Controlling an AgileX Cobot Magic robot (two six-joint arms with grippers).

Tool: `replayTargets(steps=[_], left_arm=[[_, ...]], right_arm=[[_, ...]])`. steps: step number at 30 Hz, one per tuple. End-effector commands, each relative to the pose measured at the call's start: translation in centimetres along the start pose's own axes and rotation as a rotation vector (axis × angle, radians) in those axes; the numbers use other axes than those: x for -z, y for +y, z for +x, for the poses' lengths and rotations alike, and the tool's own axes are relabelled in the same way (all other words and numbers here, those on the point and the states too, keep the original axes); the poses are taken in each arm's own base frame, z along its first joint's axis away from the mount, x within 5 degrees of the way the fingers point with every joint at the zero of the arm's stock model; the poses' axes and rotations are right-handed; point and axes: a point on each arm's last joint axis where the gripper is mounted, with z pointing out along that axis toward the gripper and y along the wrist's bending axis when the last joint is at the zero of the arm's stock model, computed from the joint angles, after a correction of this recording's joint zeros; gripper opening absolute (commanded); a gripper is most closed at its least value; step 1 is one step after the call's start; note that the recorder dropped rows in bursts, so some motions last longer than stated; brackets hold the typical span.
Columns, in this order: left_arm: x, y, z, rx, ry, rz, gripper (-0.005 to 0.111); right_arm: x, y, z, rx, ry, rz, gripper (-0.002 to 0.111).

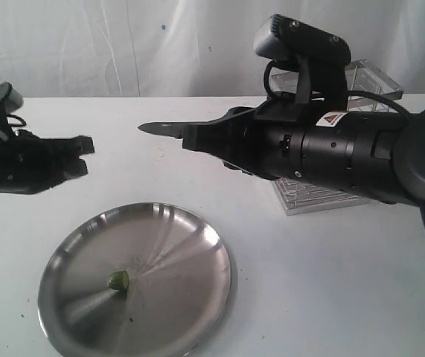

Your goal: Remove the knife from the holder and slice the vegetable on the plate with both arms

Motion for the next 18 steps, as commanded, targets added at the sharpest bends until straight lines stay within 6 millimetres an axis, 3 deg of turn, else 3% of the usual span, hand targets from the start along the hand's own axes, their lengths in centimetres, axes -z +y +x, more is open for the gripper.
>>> replayTargets(steps=[1,3,5,9,12,15,18], left_arm=[[-0.1,1.5,2.7,-0.493,0.288,0.160,0.000],[0.0,3.5,3.0,-0.500,0.329,0.003,0.000],[0.8,6.8,2.1,-0.232,0.250,-0.237,0.000],[2.3,9.8,0.1,0.113,0.110,-0.348,0.000],[2.8,10.4,-2.1,0.131,0.039,-0.361,0.000],[2.3,9.9,-5.0,0.011,0.008,-0.320,0.000],[1.3,9.2,-8.1,0.030,-0.033,-0.251,0.000]], right_arm=[[0.1,0.0,-0.1,0.029,-0.019,0.004,0.000],[0.1,0.0,-0.1,0.029,-0.019,0.004,0.000],[0.1,0.0,-0.1,0.029,-0.019,0.004,0.000],[0.1,0.0,0.0,0.029,-0.009,0.001,0.000],[0.1,0.1,0.2,0.031,0.019,-0.009,0.000],[0.1,0.1,0.2,0.033,0.021,-0.010,0.000],[0.1,0.1,0.2,0.033,0.021,-0.010,0.000]])
